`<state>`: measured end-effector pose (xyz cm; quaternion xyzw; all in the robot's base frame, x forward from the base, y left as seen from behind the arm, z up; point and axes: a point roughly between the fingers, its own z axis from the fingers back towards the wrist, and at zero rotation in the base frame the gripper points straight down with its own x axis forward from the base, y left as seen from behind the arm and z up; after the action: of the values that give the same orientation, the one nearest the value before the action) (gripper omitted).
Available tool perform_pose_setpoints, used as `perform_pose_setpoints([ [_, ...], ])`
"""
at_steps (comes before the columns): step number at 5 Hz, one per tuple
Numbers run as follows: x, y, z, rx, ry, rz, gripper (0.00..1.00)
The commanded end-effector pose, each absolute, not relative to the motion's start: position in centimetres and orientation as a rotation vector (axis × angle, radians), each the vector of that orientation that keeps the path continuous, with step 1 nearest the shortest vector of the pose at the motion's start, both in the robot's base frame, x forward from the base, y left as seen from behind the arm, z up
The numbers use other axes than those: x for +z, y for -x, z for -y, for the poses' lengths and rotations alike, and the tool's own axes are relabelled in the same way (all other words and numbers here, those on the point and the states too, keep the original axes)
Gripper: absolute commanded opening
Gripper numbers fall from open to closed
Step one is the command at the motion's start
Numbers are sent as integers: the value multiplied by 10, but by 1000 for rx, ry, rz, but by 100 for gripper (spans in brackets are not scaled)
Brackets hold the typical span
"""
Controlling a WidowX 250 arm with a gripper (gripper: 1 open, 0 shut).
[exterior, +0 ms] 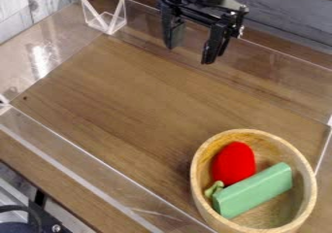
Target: Remove the green block from the brown bowl and put it on the table
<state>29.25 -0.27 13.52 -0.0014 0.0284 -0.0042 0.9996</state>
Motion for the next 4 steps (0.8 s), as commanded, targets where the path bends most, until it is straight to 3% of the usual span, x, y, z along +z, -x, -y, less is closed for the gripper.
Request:
perform_pose_setpoints([
  [1, 129, -287, 17, -143, 9, -79, 100],
  [4, 106, -266, 107, -650, 17, -99, 100],
])
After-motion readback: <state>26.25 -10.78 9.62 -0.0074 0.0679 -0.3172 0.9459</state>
